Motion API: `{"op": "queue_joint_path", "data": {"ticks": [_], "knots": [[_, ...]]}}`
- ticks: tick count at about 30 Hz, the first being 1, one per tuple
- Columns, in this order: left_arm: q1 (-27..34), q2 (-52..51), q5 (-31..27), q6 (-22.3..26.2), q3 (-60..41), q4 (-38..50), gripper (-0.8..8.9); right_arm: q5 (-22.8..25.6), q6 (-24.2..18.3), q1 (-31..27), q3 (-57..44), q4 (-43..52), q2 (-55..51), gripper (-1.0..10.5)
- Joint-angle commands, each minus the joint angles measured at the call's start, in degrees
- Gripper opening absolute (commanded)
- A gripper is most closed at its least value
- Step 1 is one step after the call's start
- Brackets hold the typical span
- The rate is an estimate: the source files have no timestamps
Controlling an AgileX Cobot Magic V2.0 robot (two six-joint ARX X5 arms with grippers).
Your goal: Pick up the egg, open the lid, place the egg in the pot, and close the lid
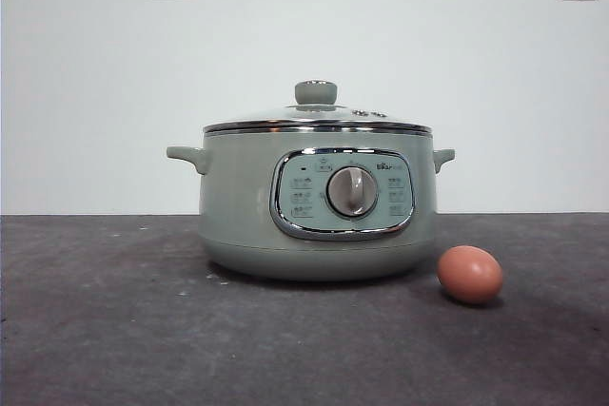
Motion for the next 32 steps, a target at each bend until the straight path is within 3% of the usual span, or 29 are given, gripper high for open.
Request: {"op": "queue_joint_path", "data": {"ticks": [1, 9, 15, 23, 32], "knots": [[0.1, 0.3, 1.4, -2.7, 2.6, 0.4, -0.06, -0.2, 6.3, 0.0, 1.9, 0.3, 0.0, -0.1], [0.1, 5.9, 2.2, -7.6, 14.2, -3.8, -0.06, -3.4, 6.6, 0.0, 11.5, 0.2, 4.2, -0.1], [0.1, 13.5, 8.9, -6.7, 24.3, -9.0, -0.06, -8.3, 5.2, 0.0, 22.7, -5.4, 12.1, -0.1], [0.1, 22.8, 18.2, -2.0, 39.3, -19.6, -0.06, -14.9, -6.1, 0.0, 42.4, -23.8, 25.3, -0.1], [-2.2, 28.8, 19.5, 2.3, 54.0, -29.9, -0.06, -16.4, -13.8, 0.0, 59.6, -41.0, 35.5, -0.1]]}}
